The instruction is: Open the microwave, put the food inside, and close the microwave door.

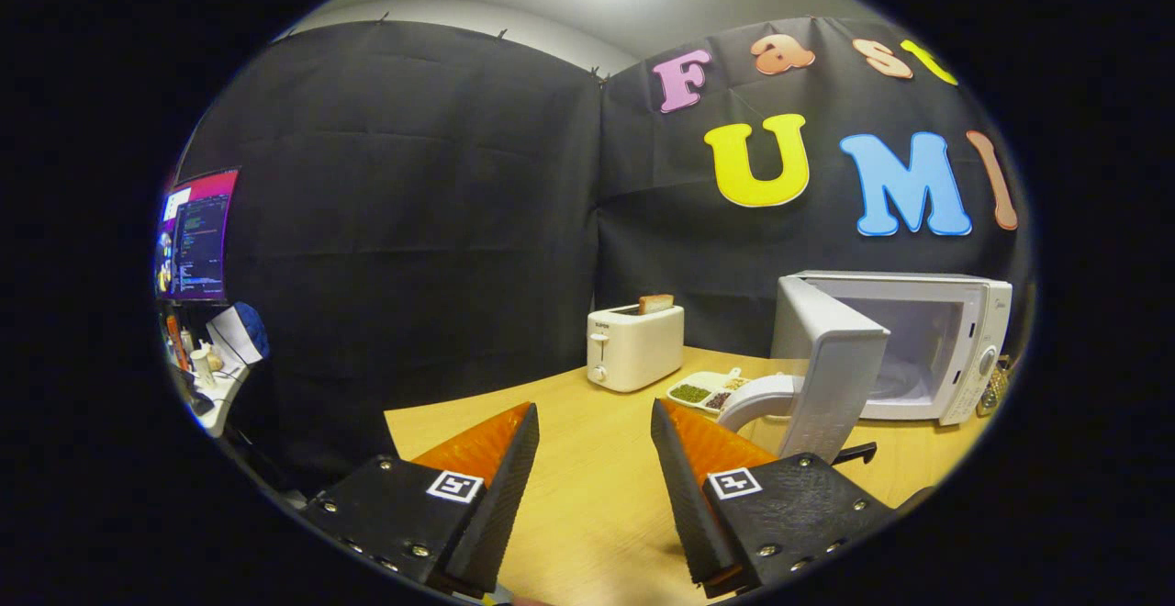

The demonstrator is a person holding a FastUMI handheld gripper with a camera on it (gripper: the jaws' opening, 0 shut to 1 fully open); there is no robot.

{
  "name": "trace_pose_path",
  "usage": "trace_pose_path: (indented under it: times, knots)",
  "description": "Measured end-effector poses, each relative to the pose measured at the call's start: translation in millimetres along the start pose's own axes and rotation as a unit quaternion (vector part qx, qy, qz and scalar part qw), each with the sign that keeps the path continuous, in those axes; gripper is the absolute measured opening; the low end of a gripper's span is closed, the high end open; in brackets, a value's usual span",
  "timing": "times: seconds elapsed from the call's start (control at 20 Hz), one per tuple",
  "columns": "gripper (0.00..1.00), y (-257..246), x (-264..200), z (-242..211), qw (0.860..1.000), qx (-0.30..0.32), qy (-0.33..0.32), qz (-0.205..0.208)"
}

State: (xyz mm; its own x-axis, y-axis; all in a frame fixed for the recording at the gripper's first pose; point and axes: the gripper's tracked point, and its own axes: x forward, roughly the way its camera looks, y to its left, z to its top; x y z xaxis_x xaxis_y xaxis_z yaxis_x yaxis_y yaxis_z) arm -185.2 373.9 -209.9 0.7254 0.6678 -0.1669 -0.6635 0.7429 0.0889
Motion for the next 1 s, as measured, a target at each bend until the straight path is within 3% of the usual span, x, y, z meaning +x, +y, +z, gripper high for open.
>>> trace_pose_path:
  times: [0.05, 0.1, 0.15, 0.2, 0.3, 0.35, 0.75, 1.0]
  knots:
    - [0.73, -5.8, 6.5, -4.9, 1.0, -0.01, 0.004, -0.018]
    - [0.54, -19.8, 7.8, -7.7, 0.998, -0.022, 0.007, -0.056]
    - [0.34, -26.2, 12.2, -13.1, 0.998, -0.022, 0.014, -0.063]
    - [0.24, -29.7, 15.0, -20.1, 0.997, -0.014, 0.023, -0.066]
    - [0.17, -44.7, 7.5, -33.8, 0.996, 0.004, 0.041, -0.081]
    - [0.01, -51.1, 15.0, -42.1, 0.995, 0.017, 0.052, -0.084]
    - [0.02, -170.2, -25.1, -26.1, 0.98, -0.025, 0.034, -0.195]
    - [0.02, -259.6, -44.3, -1.5, 0.959, -0.039, 0.022, -0.278]
